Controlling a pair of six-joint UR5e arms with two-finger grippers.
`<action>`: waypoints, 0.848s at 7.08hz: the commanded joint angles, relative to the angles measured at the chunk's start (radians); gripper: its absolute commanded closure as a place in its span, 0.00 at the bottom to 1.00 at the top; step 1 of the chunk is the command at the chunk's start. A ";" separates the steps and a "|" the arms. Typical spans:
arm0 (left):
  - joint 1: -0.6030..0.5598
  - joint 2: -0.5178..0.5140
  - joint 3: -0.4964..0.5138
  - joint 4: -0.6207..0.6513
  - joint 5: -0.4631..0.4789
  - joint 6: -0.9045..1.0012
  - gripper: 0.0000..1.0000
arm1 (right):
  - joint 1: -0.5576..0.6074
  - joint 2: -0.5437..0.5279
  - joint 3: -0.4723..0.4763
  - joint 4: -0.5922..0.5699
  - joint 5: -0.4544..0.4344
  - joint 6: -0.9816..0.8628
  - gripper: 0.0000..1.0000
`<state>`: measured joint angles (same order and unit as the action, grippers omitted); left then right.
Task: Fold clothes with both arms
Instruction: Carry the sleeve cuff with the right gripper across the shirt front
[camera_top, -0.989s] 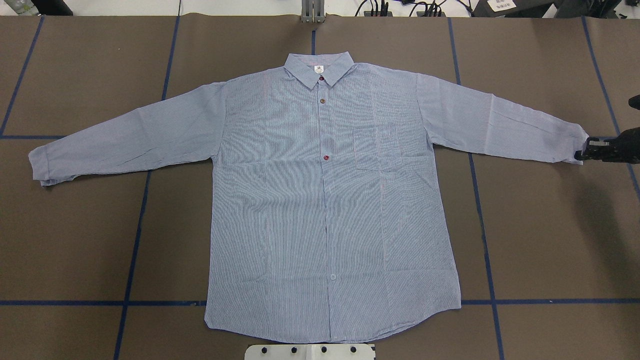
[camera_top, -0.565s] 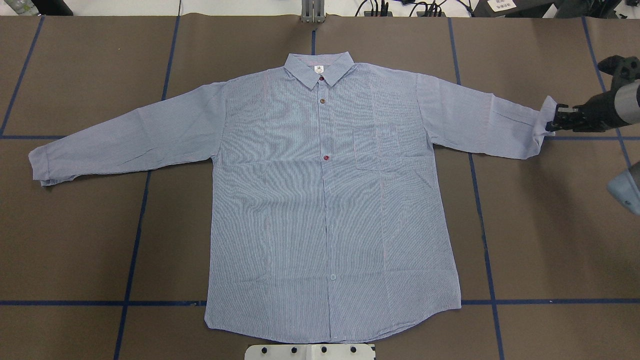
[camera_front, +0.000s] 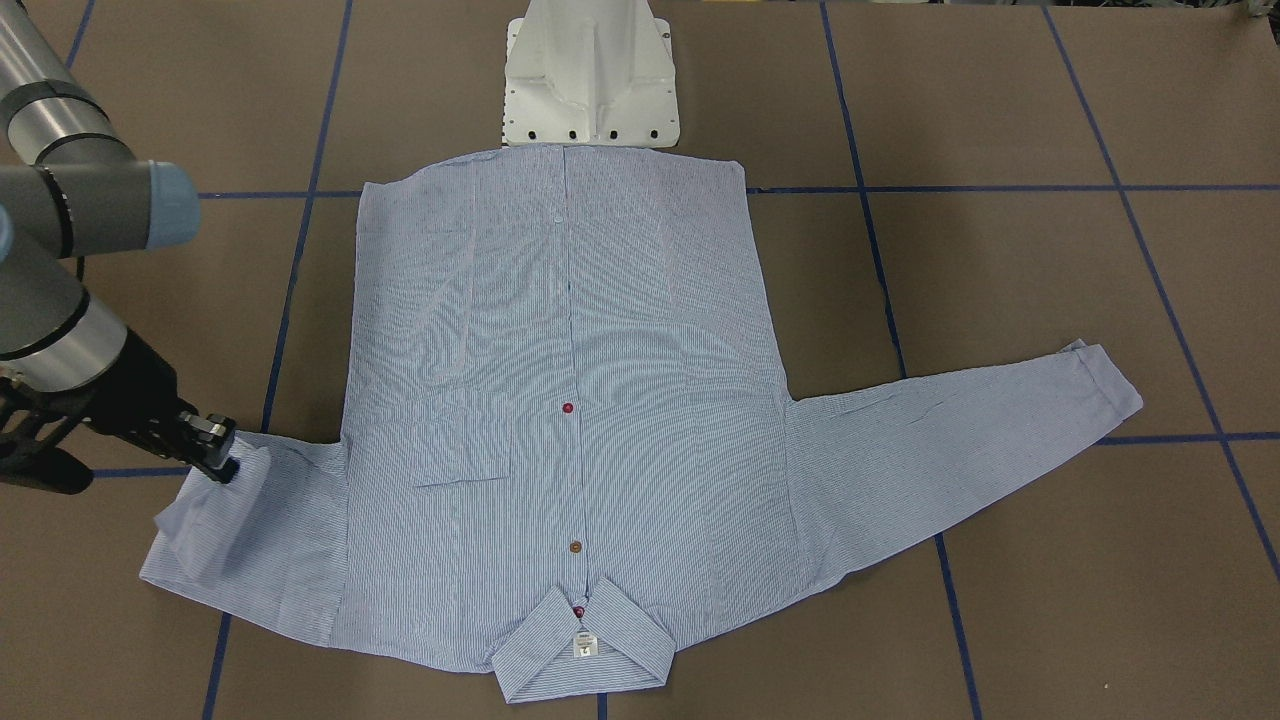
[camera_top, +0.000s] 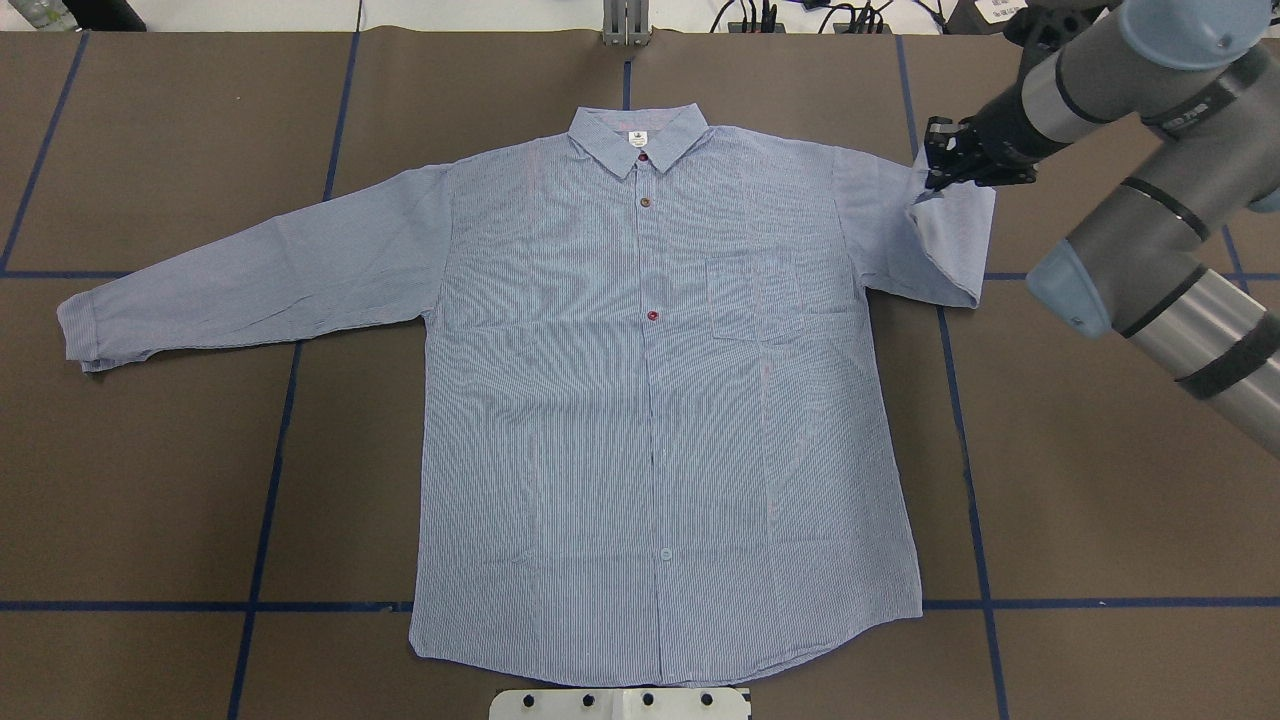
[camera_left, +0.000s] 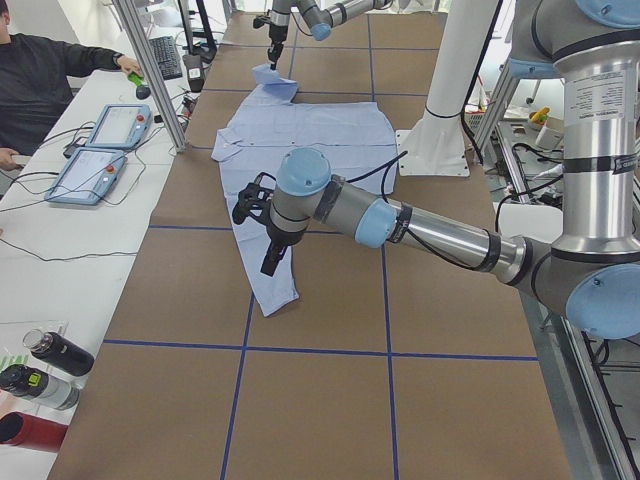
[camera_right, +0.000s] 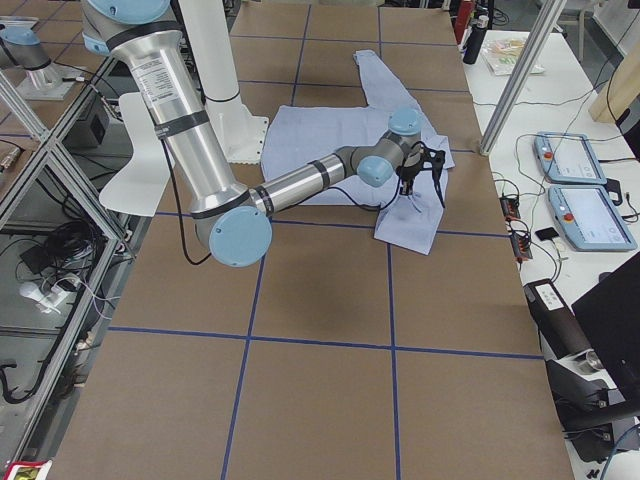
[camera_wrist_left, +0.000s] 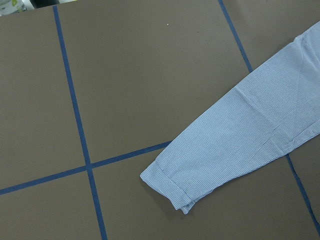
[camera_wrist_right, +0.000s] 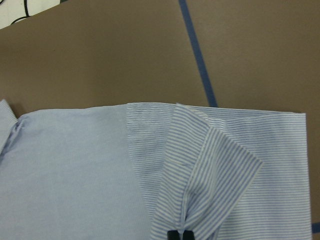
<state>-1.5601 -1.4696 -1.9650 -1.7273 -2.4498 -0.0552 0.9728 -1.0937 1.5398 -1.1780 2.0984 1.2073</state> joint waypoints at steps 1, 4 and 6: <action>0.000 0.000 0.000 0.000 -0.002 0.000 0.00 | -0.081 0.136 -0.006 -0.113 -0.092 0.018 1.00; 0.000 0.000 0.000 0.000 0.000 0.000 0.00 | -0.182 0.375 -0.128 -0.180 -0.242 0.041 1.00; 0.002 0.000 0.002 0.000 0.000 0.000 0.00 | -0.258 0.472 -0.214 -0.175 -0.343 0.078 1.00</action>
<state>-1.5597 -1.4695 -1.9640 -1.7273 -2.4498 -0.0552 0.7578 -0.6796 1.3738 -1.3539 1.8107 1.2675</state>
